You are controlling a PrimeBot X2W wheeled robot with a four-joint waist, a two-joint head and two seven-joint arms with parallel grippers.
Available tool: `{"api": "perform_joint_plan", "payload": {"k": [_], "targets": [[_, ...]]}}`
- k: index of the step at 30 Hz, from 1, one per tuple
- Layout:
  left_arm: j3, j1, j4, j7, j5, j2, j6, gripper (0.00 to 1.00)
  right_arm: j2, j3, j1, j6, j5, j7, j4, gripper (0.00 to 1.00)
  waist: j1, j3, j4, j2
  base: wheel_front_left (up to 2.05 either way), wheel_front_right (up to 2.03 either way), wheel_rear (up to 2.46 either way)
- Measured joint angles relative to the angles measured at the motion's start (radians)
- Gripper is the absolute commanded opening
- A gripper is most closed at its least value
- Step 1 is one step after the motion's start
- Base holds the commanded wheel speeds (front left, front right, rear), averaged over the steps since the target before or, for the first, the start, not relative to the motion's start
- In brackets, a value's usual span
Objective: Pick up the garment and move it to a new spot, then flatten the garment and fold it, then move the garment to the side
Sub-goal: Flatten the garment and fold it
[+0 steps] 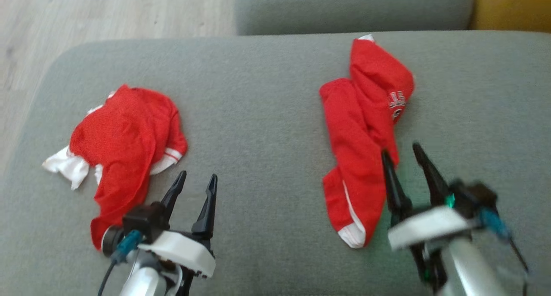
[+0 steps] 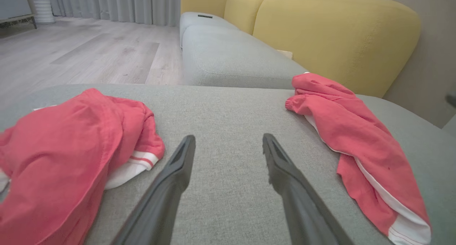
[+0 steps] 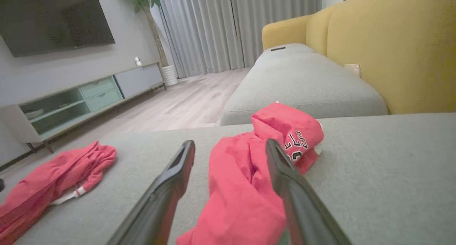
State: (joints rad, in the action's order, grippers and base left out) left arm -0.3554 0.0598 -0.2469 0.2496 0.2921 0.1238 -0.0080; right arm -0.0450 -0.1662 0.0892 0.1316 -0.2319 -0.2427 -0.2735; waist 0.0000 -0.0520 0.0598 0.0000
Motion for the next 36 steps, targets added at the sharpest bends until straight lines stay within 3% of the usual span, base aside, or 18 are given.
{"api": "perform_joint_plan", "payload": {"k": [7,16,25,26,31,36], "targets": [[0.024,0.042,-0.013,0.000,-0.032,-0.046,-0.051,1.00,-0.004,0.028,0.303,0.000,0.115,0.183,-0.205,1.00,0.0001,-0.051,0.066,0.0000,0.00,0.00,0.00],[0.022,0.082,-0.024,0.000,-0.037,-0.072,-0.083,1.00,-0.044,0.087,0.499,0.000,0.219,0.387,-0.489,1.00,0.0002,-0.121,0.183,0.0000,0.00,0.00,0.00],[-0.008,0.097,-0.028,0.000,-0.014,-0.075,-0.088,1.00,-0.064,0.123,0.598,0.000,0.264,0.409,-0.657,0.99,0.0001,-0.166,0.258,0.0000,0.00,0.00,0.00],[-0.012,0.097,-0.028,0.000,-0.010,-0.075,-0.087,1.00,-0.064,0.131,0.600,0.000,0.265,0.399,-0.668,0.03,0.0001,-0.168,0.259,0.0000,0.00,0.00,0.00],[-0.013,0.097,-0.029,0.000,-0.006,-0.075,-0.080,1.00,-0.061,0.164,0.606,0.000,0.246,0.331,-0.696,0.00,0.0000,-0.168,0.252,0.0000,0.00,0.00,0.00],[-0.013,0.098,-0.035,0.000,-0.006,-0.075,-0.080,1.00,-0.040,0.071,0.632,0.000,0.095,0.185,-0.687,0.00,0.0000,-0.159,0.235,0.0000,0.00,0.00,0.00]]}}
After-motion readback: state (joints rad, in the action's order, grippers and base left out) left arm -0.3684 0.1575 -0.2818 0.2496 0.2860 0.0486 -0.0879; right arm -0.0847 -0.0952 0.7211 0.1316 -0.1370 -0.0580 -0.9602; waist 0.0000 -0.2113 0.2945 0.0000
